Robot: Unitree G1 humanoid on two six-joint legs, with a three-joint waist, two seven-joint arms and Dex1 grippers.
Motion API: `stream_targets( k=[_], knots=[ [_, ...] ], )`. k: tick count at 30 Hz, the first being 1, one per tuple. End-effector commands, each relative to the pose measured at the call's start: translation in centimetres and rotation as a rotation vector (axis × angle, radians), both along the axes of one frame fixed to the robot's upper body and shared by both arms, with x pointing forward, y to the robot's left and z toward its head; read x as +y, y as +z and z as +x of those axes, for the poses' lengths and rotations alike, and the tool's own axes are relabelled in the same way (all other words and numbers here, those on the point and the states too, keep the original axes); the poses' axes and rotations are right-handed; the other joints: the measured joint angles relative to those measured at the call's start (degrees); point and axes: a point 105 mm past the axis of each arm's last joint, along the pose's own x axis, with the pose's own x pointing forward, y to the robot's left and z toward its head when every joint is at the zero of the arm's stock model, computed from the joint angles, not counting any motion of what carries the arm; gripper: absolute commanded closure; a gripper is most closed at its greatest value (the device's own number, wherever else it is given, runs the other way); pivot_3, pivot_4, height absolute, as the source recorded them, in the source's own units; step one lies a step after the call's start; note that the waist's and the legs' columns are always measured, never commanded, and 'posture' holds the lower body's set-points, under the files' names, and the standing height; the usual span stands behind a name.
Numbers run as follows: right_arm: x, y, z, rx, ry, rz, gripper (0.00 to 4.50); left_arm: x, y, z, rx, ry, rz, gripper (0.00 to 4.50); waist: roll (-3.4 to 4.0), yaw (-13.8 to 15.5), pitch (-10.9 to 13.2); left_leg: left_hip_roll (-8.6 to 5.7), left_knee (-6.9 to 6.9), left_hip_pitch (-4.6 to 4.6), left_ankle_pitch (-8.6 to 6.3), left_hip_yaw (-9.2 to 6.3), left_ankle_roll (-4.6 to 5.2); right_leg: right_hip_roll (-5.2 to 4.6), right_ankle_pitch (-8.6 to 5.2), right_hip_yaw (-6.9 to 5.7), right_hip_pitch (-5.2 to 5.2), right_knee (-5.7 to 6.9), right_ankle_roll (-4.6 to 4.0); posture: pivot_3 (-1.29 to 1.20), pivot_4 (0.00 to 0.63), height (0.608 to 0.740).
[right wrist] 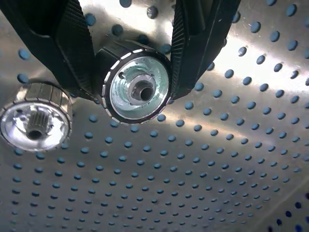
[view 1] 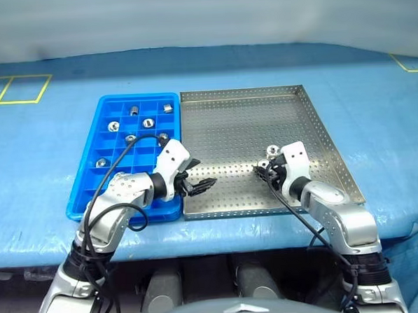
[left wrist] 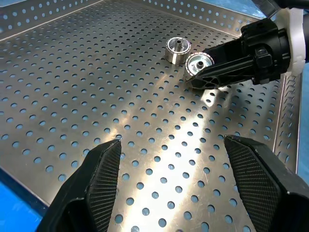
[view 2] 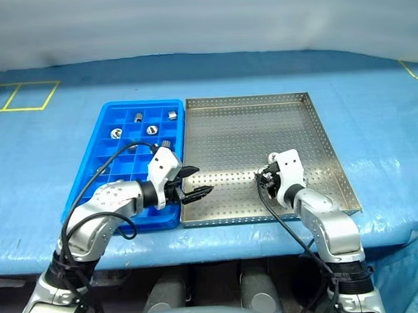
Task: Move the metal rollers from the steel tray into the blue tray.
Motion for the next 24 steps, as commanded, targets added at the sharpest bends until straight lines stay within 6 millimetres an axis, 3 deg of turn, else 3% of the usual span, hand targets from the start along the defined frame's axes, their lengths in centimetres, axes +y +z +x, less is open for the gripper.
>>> stream_targets(
  k=[1,14,20,24],
  knots=[
    [1.8,3.2,0.6,-0.124,0.073,0.001,2.63,0.8,1.9,-0.2,-0.064,0.031,-0.029,0.78,0.0,0.2,0.0,0.01,-0.02,0.0,0.0,-0.01,0.0,0.01,-0.01,0.0,0.0,0.0,-0.02,0.1,0.15,0.74],
    [12.7,5.6,3.9,-0.224,0.438,0.04,2.63,7.5,4.4,-1.4,-0.162,0.404,-0.048,0.78,-0.03,1.9,0.0,0.05,-0.1,0.02,0.0,-0.07,0.0,0.06,-0.02,-0.08,-0.01,0.0,-0.06,0.27,0.15,0.74],
    [17.1,6.4,4.6,-0.237,0.582,0.069,2.63,8.7,4.2,-3.2,-0.162,0.502,-0.047,0.78,-0.03,4.4,0.0,0.06,-0.18,0.03,0.01,-0.19,-0.02,0.05,-0.09,-0.24,0.0,0.0,-0.19,0.36,0.15,0.74],
    [18.8,6.3,4.8,-0.234,0.636,0.075,2.63,8.7,4.0,-3.8,-0.153,0.531,-0.055,0.78,-0.02,6.0,0.0,0.08,-0.26,0.03,0.01,-0.34,-0.04,0.05,-0.18,-0.42,-0.01,0.07,-0.36,0.4,0.15,0.74]
  ],
)
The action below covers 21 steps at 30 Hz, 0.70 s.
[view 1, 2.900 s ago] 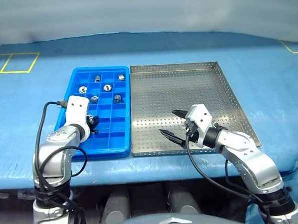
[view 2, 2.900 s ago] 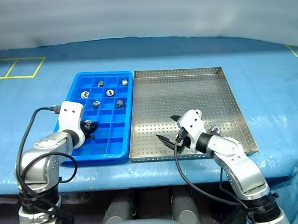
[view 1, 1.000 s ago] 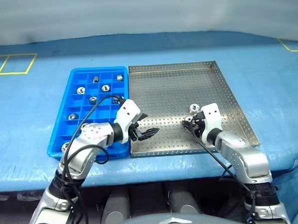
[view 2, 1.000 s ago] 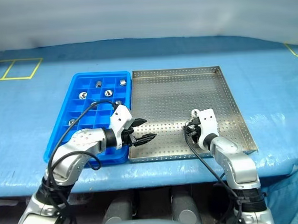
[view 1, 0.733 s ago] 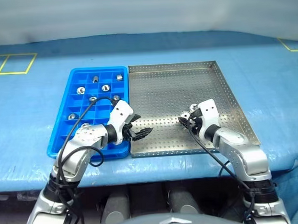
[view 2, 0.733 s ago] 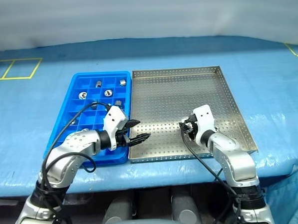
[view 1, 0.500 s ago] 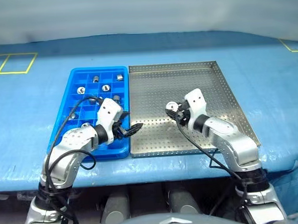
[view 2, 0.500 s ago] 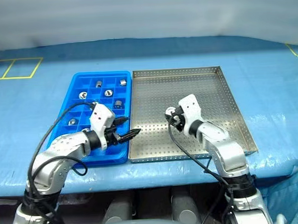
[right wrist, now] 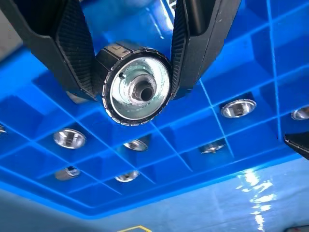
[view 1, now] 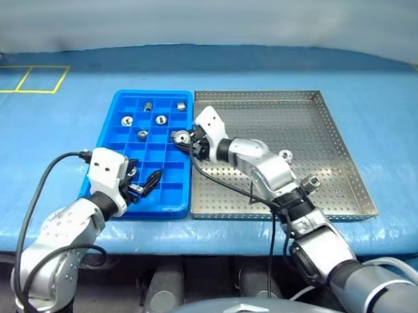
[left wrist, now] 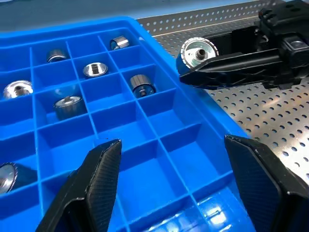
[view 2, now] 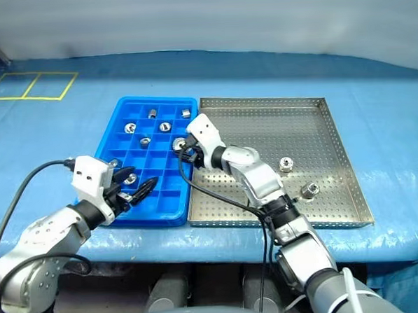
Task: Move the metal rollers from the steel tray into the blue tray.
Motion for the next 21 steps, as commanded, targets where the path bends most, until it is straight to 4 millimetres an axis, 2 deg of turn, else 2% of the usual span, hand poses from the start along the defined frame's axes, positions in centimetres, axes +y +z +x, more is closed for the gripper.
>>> stream_targets(
  k=[1,7,13,14,19,21],
  knots=[
    [1.6,1.3,0.1,-0.05,0.055,0.024,2.63,-0.3,1.1,-0.7,-0.046,0.012,-0.009,0.78,0.01,0.9,0.0,0.0,-0.01,0.01,0.0,-0.03,0.0,0.0,-0.03,-0.03,0.0,0.02,-0.04,0.41,0.15,0.74],
    [3.4,1.6,0.4,-0.029,0.089,0.099,2.63,-0.7,0.6,-1.0,-0.031,0.024,-0.025,0.78,0.03,2.6,0.0,0.05,-0.05,0.01,0.02,-0.16,-0.06,0.07,-0.1,-0.19,-0.03,0.11,-0.17,0.44,0.15,0.74],
    [3.6,0.8,1.4,0.003,0.075,0.079,2.63,-1.2,0.5,-0.9,-0.023,0.009,-0.029,0.78,0.04,3.5,0.0,0.05,-0.13,0.0,0.06,-0.21,-0.2,0.07,-0.13,-0.26,-0.03,0.09,-0.21,0.45,0.15,0.74],
    [3.6,0.7,1.5,0.003,0.074,0.073,1.9,-1.3,0.5,-0.8,-0.023,0.007,-0.027,0.78,0.04,3.7,0.0,0.05,-0.14,0.0,0.06,-0.22,-0.21,0.06,-0.13,-0.26,-0.03,0.08,-0.21,0.45,0.15,0.74],
    [2.9,1.4,1.5,-0.085,0.062,0.089,0.37,-1.4,0.4,-0.5,-0.017,-0.005,-0.028,0.78,0.04,4.1,0.0,0.05,-0.35,0.0,0.11,-0.22,-0.37,0.06,-0.16,-0.28,-0.08,0.03,-0.26,0.42,0.15,0.74],
    [2.4,2.2,1.2,-0.128,0.06,0.108,0.37,-1.8,0.4,-0.3,-0.012,-0.026,-0.032,0.78,0.04,4.1,0.0,0.05,-0.5,0.01,0.16,-0.25,-0.46,0.07,-0.18,-0.31,-0.11,-0.02,-0.29,0.4,0.15,0.74]
  ],
)
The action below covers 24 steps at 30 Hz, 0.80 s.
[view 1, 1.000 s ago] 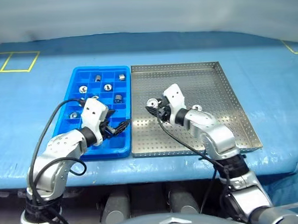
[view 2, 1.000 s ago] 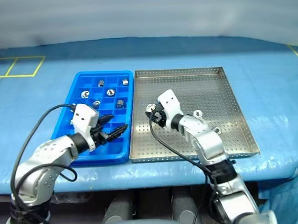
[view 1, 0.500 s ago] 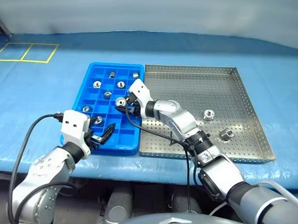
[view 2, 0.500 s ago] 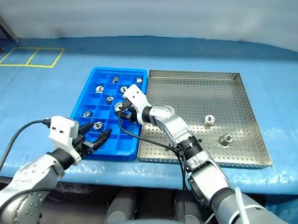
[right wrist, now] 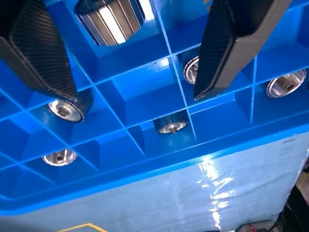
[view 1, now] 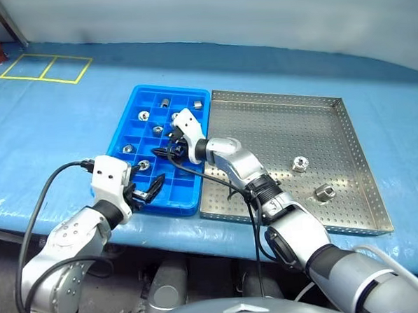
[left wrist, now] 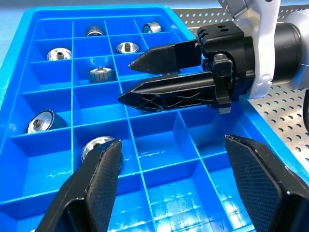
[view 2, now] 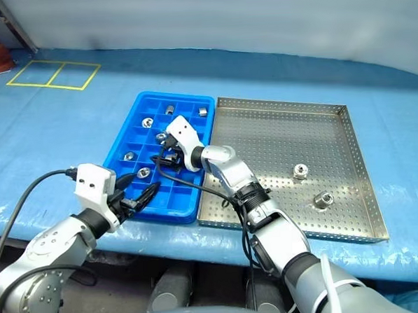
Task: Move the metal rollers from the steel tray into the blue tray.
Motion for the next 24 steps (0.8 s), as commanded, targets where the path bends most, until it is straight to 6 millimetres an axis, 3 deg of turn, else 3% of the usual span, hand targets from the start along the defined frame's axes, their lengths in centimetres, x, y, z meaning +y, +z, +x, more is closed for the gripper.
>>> stream_targets(
  k=[1,4,6,11,16,20,24],
  knots=[
    [-0.6,3.0,-0.4,-0.126,0.0,0.08,0.37,-0.8,0.7,0.2,-0.028,-0.044,0.0,0.78,0.0,0.0,0.0,0.0,-0.08,0.01,0.01,-0.02,-0.02,0.0,-0.01,-0.02,0.0,-0.02,-0.02,0.4,0.15,0.74],
    [-2.4,4.2,-0.9,-0.18,-0.043,0.109,0.37,-1.9,0.8,0.5,-0.03,-0.094,-0.016,0.78,0.0,0.1,0.0,0.0,-0.28,0.02,0.06,-0.09,-0.1,-0.01,-0.04,-0.08,-0.01,-0.05,-0.08,0.36,0.15,0.74],
    [-4.6,4.4,-1.0,-0.199,-0.124,0.099,0.37,-2.7,0.9,1.0,-0.036,-0.129,-0.027,0.78,0.0,0.1,0.0,0.0,-0.34,-0.02,0.07,-0.22,-0.12,-0.05,-0.1,-0.26,-0.01,-0.08,-0.17,0.35,0.15,0.74],
    [-11.7,2.5,-1.2,-0.2,-0.384,-0.047,0.37,-5.1,1.1,2.4,-0.038,-0.26,-0.04,0.78,0.01,0.3,0.0,-0.03,-0.39,-0.05,0.13,-0.46,-0.22,-0.15,-0.19,-0.59,0.03,-0.11,-0.29,0.26,0.15,0.74],
    [-18.0,2.0,-2.1,-0.187,-0.633,-0.129,0.37,-7.2,0.9,3.8,-0.042,-0.373,-0.049,0.78,0.01,-1.7,0.0,-0.04,-0.39,-0.09,0.14,-0.44,-0.24,-0.18,-0.2,-0.59,0.02,-0.14,-0.3,0.14,0.15,0.74],
    [-21.0,0.8,-2.6,-0.168,-0.769,-0.203,0.37,-8.8,0.8,4.3,-0.038,-0.45,-0.063,0.78,0.02,-4.7,0.0,-0.04,-0.39,-0.08,0.14,-0.39,-0.23,-0.18,-0.18,-0.56,0.04,-0.17,-0.27,0.06,0.15,0.74],
    [-21.3,-0.3,-3.1,-0.118,-0.794,-0.169,0.37,-9.7,0.7,4.5,-0.042,-0.497,-0.064,0.78,0.02,-7.5,0.0,-0.03,-0.39,-0.04,0.14,-0.41,-0.23,-0.18,-0.17,-0.56,0.07,-0.13,-0.26,0.02,0.15,0.74]
  ],
)
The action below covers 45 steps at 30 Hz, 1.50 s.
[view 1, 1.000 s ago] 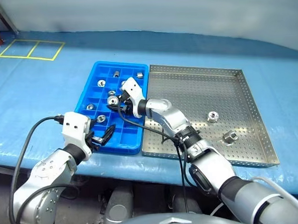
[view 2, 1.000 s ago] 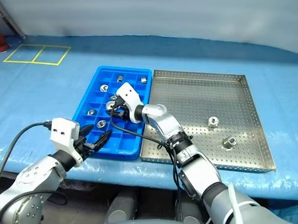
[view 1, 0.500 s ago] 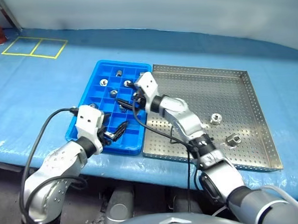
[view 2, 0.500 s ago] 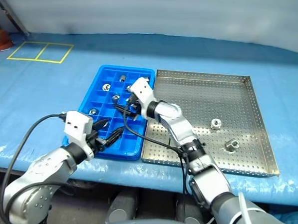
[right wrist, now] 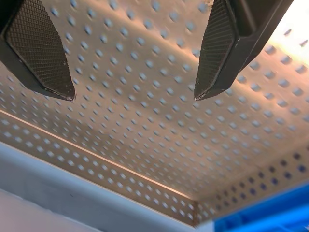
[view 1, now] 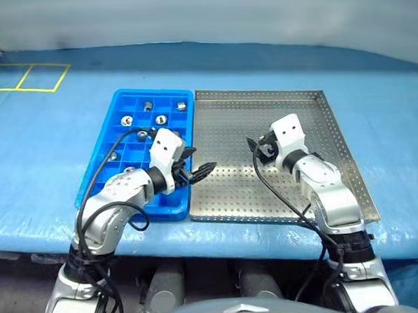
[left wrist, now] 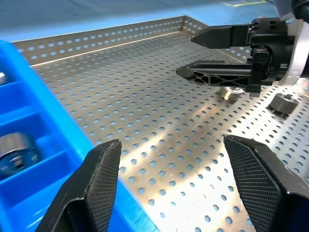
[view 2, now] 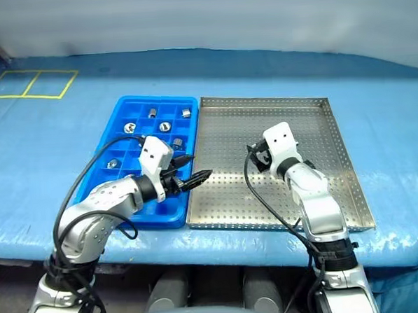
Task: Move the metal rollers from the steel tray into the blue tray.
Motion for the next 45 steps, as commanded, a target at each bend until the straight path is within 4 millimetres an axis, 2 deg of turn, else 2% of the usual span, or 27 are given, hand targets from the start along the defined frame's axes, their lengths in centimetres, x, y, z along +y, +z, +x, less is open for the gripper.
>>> stream_targets(
  k=[1,4,8,17,23,26,30,34,40,45],
  knots=[
    [0.1,0.4,-0.3,-0.02,-0.019,0.051,0.37,-0.8,1.0,0.1,-0.049,-0.049,-0.016,0.78,0.0,-1.4,0.0,0.01,0.0,0.0,0.0,0.0,0.0,0.0,0.01,0.01,-0.01,0.04,0.01,0.02,0.15,0.74],
    [-0.7,-0.9,-0.4,0.018,-0.064,0.015,0.37,-1.0,1.0,0.0,-0.048,-0.101,-0.002,0.78,0.0,-2.6,0.0,0.01,0.01,0.11,0.02,0.01,0.02,0.02,0.0,0.03,0.0,0.24,0.01,0.03,0.15,0.74],
    [-0.7,-1.5,-0.6,0.043,-0.071,0.053,0.37,-1.1,0.3,-0.3,-0.046,-0.174,0.069,0.78,0.01,-2.9,0.0,0.02,0.02,0.16,0.07,-0.03,0.08,0.06,-0.03,0.03,0.0,0.34,-0.01,0.03,0.15,0.74],
    [-1.9,-3.5,0.1,0.116,-0.149,0.113,0.37,-1.6,-0.4,-0.4,-0.033,-0.202,0.095,0.78,0.01,-2.8,0.0,0.01,0.06,0.11,0.1,-0.02,0.1,0.06,0.0,0.06,0.01,0.31,0.02,0.03,0.15,0.74],
    [-2.1,-4.0,0.1,0.127,-0.161,0.122,0.37,-1.7,-0.7,-0.7,-0.023,-0.204,0.096,0.78,0.02,-2.9,0.0,0.01,0.06,0.14,0.1,-0.03,0.1,0.06,0.0,0.06,0.02,0.33,0.03,0.04,0.15,0.74],
    [-1.7,-4.0,0.1,0.13,-0.149,0.129,0.99,-1.5,-0.7,-0.6,-0.022,-0.188,0.097,0.78,0.03,-2.8,0.0,0.01,0.07,0.15,0.1,-0.03,0.11,0.07,0.0,0.07,0.03,0.35,0.03,0.04,0.15,0.74],
    [-1.4,-3.7,0.1,0.122,-0.142,0.131,2.28,-1.3,-0.8,-0.6,-0.019,-0.181,0.096,0.78,0.03,-2.8,0.0,0.01,0.08,0.13,0.1,-0.02,0.1,0.06,0.01,0.08,0.02,0.33,0.05,0.04,0.15,0.74],
    [-1.2,-3.6,0.1,0.119,-0.128,0.127,2.28,-1.2,-0.8,-0.7,-0.018,-0.176,0.097,0.78,0.03,-2.8,0.0,0.01,0.08,0.14,0.1,-0.02,0.11,0.06,0.02,0.09,0.02,0.34,0.05,0.05,0.15,0.74],
    [1.4,-2.6,-1.0,0.134,0.029,0.14,2.28,-0.3,-0.4,-0.5,-0.029,-0.128,0.084,0.78,0.03,-2.7,0.0,0.0,0.1,0.12,0.1,-0.01,0.11,0.06,0.02,0.1,0.02,0.33,0.06,0.07,0.15,0.74],
    [5.0,-1.4,-2.9,0.141,0.248,0.113,2.28,1.4,0.0,-0.2,-0.037,-0.054,0.074,0.78,0.03,-2.5,0.0,0.0,0.1,0.1,0.1,-0.03,0.1,0.05,0.02,0.09,0.02,0.31,0.07,0.08,0.15,0.74]
  ],
)
